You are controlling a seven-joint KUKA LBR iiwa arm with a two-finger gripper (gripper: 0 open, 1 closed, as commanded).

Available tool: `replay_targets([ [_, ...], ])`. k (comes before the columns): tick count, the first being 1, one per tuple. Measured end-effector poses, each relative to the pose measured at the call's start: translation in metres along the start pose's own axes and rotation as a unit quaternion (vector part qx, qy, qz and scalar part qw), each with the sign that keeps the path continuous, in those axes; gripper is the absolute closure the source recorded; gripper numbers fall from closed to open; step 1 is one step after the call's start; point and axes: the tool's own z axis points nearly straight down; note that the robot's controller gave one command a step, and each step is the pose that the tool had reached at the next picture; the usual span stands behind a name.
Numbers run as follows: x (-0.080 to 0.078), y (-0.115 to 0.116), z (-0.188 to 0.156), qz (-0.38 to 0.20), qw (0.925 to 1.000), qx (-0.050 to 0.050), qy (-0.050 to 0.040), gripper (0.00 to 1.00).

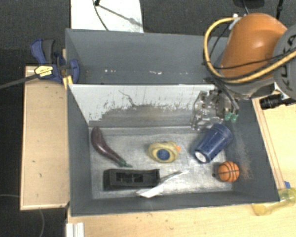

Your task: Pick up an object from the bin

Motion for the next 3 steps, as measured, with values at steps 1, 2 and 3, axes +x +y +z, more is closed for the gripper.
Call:
replay_targets([
  [1, 0.041, 0.071, 0.070, 0.041, 0.9992, 0.000, 0.0014, 0.00],
  [2, 0.040, 0.071, 0.070, 0.041, 0.9992, 0.000, 0.0007, 0.00],
  [3, 0.038, 0.050, 0.168, 0.022, 0.9997, -0.001, 0.0002, 1.00],
])
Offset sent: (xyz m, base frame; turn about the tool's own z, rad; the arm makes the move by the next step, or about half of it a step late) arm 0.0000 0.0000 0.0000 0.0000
